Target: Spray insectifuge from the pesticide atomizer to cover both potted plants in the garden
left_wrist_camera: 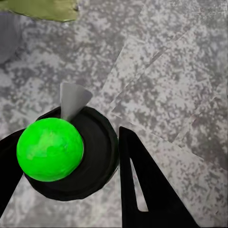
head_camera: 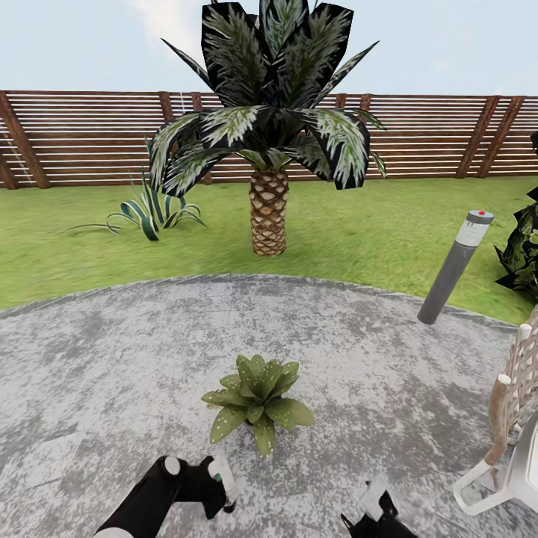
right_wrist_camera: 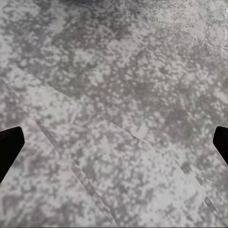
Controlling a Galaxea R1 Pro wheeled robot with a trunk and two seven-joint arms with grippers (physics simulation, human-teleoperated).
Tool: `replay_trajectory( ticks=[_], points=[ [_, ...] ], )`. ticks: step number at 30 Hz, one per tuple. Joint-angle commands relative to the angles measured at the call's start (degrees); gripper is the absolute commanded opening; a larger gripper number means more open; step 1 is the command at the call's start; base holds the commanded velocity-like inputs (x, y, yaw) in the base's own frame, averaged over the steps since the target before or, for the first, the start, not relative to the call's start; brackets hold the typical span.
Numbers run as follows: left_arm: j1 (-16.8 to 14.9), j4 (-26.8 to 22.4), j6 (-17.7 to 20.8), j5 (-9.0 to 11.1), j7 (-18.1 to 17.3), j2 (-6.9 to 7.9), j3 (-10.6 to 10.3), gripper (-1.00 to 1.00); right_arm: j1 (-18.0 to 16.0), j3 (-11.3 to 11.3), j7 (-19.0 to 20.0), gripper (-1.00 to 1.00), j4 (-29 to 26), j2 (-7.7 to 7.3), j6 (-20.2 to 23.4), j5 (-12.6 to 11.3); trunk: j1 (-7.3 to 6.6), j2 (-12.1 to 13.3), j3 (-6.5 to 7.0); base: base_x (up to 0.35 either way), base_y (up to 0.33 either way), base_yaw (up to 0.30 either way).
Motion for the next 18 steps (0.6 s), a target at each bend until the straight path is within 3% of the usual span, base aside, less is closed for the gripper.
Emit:
replay_trajectory(
  ticks=[1,6,8,12,16,18],
  points=[
    [0.0,0.1,-2.0,-1.0,-0.3,-0.03,-0.3,-1.00,-0.1,-0.8,4.9,1.00,-10.0,-0.02,-0.1,3.1,-0.01,0.0,-0.05,0.000,0.000,0.000],
    [0.0,0.6,-4.3,-1.1,-0.4,0.29,-7.7,-1.00,-0.1,-0.8,20.0,1.00,-15.2,-0.03,-0.1,3.8,-0.01,0.0,-0.05,0.000,0.000,0.000],
    [0.0,0.6,-4.5,-1.1,-0.4,0.31,-8.8,-1.00,-0.1,-0.8,23.4,1.00,-16.7,0.01,-0.1,3.8,-0.01,0.0,-0.05,0.000,0.000,0.000],
    [0.0,0.6,-4.6,-1.2,-1.9,-0.07,-9.4,-1.00,-0.1,-0.8,26.7,1.00,-18.3,0.05,0.0,3.7,-0.01,0.0,-0.05,0.000,0.000,0.000],
    [0.0,0.6,-4.5,-1.3,-2.3,-0.08,-12.9,-1.00,-0.1,-0.8,27.3,1.00,-19.4,0.05,0.0,3.7,-0.01,0.0,-0.05,0.000,0.000,0.000],
    [-0.1,0.6,-4.5,-1.4,-2.2,-0.18,-13.8,-1.00,-0.1,-0.8,29.7,1.00,-20.0,0.21,0.0,3.7,-0.01,0.0,-0.05,0.000,0.000,0.000]
  ],
)
